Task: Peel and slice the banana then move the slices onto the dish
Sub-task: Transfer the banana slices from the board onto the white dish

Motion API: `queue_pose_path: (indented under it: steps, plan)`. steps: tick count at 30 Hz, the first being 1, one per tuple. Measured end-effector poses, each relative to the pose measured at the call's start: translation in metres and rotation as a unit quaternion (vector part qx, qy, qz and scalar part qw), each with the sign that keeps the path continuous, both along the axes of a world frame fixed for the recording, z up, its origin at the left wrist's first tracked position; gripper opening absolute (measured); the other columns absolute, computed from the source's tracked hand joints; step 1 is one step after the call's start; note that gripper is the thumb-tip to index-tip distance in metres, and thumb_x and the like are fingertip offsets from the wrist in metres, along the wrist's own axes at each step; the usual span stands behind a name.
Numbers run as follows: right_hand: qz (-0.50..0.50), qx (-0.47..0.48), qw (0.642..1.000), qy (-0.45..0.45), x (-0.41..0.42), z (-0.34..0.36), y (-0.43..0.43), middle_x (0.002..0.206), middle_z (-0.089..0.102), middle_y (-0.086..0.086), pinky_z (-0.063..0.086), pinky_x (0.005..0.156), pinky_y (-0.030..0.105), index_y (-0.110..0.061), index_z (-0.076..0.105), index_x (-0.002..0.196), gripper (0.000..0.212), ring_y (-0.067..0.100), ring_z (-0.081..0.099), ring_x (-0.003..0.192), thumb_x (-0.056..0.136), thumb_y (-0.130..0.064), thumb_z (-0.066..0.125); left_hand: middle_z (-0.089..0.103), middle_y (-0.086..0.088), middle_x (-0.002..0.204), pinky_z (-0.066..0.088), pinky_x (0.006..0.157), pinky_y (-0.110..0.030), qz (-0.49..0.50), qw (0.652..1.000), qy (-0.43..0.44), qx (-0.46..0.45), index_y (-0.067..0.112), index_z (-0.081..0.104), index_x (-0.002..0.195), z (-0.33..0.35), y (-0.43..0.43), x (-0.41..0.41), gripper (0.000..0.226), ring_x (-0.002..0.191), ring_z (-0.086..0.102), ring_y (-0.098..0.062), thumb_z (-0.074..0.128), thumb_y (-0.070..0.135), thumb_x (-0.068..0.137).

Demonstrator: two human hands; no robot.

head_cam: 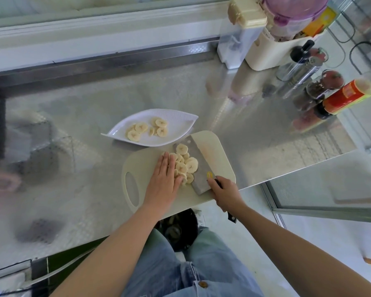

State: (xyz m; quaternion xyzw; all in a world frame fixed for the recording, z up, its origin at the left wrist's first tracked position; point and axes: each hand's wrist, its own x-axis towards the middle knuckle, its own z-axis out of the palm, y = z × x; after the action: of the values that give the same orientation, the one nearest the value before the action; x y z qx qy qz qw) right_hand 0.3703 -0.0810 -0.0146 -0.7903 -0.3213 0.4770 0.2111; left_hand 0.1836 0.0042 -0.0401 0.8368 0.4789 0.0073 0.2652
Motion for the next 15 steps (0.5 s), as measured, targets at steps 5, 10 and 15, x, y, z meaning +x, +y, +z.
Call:
queue_pose_path:
  steps: [5, 10, 15]
  plan:
    - [-0.029, -0.015, 0.986, 0.164, 0.012, 0.008, -0.001, 0.057, 0.042, 0.004, 0.027, 0.035, 0.022, -0.011, 0.04, 0.077, 0.036, 0.015, 0.029, 0.035, 0.099, -0.04, 0.045, 0.003, -0.011, 0.161, 0.004, 0.121, -0.032, -0.004, 1.0, 0.009, 0.011, 0.007, 0.003, 0.152, 0.001, 0.002, -0.001, 0.084, 0.148, -0.002, -0.022, 0.0, 0.058, 0.085]
    - [-0.054, -0.035, 0.975, 0.213, 0.025, 0.013, -0.005, 0.055, 0.04, 0.0, 0.025, 0.035, 0.019, -0.017, 0.038, 0.074, 0.035, 0.014, 0.026, 0.037, 0.1, -0.039, 0.044, 0.003, -0.009, 0.161, 0.007, 0.121, -0.035, -0.008, 0.999, 0.031, 0.021, 0.01, 0.003, 0.153, 0.0, 0.003, -0.002, 0.081, 0.149, -0.002, -0.02, 0.0, 0.058, 0.087]
    - [-0.071, -0.01, 0.974, 0.216, 0.037, 0.023, -0.005, 0.053, 0.039, 0.001, 0.024, 0.034, 0.018, -0.012, 0.044, 0.077, 0.034, 0.013, 0.026, 0.034, 0.1, -0.039, 0.044, 0.011, -0.011, 0.16, 0.01, 0.121, -0.036, -0.01, 0.999, 0.034, 0.03, 0.012, 0.011, 0.153, 0.007, 0.005, -0.002, 0.078, 0.148, 0.006, -0.024, -0.001, 0.053, 0.088]
